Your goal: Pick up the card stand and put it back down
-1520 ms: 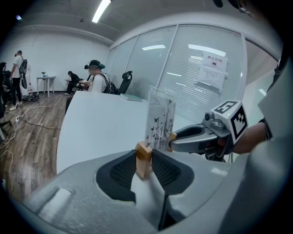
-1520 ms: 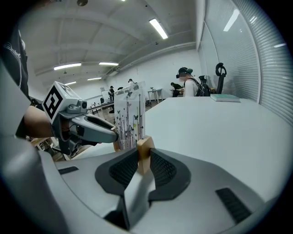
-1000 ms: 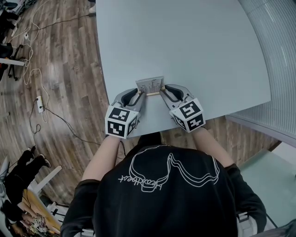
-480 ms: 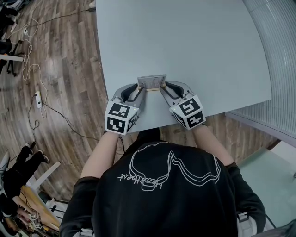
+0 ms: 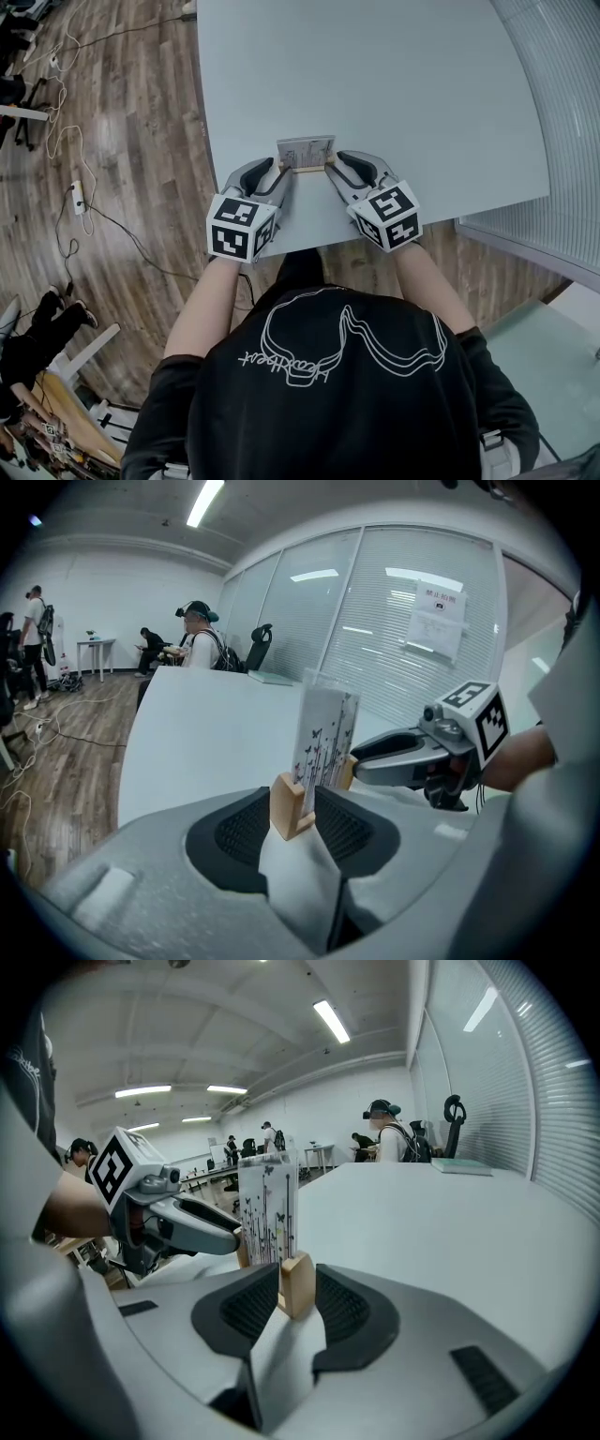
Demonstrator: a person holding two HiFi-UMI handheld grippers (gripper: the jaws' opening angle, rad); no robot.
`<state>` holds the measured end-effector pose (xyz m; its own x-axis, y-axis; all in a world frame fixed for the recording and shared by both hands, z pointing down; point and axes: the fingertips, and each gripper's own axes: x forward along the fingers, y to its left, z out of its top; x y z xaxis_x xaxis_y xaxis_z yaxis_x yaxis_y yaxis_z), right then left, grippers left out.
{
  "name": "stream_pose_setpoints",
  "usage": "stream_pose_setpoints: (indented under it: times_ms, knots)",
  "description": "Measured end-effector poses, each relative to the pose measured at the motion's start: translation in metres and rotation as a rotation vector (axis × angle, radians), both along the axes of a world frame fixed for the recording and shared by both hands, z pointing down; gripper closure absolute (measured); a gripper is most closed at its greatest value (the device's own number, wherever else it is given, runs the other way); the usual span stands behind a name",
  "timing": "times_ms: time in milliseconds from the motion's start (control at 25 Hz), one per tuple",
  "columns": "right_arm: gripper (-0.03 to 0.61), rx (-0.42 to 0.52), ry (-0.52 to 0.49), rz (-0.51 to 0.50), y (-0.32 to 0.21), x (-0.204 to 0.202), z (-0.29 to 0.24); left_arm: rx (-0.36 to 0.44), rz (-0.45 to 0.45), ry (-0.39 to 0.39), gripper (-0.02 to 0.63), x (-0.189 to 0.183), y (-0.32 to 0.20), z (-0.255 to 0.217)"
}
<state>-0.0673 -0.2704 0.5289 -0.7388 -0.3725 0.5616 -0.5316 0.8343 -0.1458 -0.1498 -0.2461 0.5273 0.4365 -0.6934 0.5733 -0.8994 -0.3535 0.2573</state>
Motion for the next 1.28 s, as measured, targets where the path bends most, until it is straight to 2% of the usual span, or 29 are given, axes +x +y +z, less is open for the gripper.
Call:
stream_pose_setpoints:
  times_ms: [120, 320, 480, 640, 840, 1080, 1280]
  knots:
    - [0.454, -0.002, -0.059, 0.028, -0.001, 0.01, -0.015, 0.024, -0.015, 0.005, 0.476, -0.003, 0.004, -0.012]
    - [0.456, -0.031, -0.17, 0.067, 0.022, 0.027, -0.048, 0.097, -0.05, 0.065, 0.477, 0.003, 0.025, -0.048]
    - [0.491, -0.038, -0.257, 0.063, 0.05, 0.037, -0.077, 0.158, -0.011, 0.116, 0.495, 0.024, 0.051, -0.079]
    - [0.526, -0.037, -0.34, 0.051, 0.08, 0.044, -0.102, 0.181, 0.014, 0.181, 0.527, 0.042, 0.083, -0.104]
    - [0.546, -0.003, -0.424, -0.017, 0.126, 0.043, -0.138, 0.234, -0.01, 0.294, 0.562, 0.058, 0.126, -0.143]
    - [0.569, -0.024, -0.596, -0.15, 0.182, 0.048, -0.183, 0.3, 0.044, 0.264, 0.593, 0.079, 0.168, -0.182]
    - [0.569, -0.034, -0.638, -0.195, 0.214, 0.057, -0.202, 0.308, 0.057, 0.322, 0.6, 0.092, 0.192, -0.202]
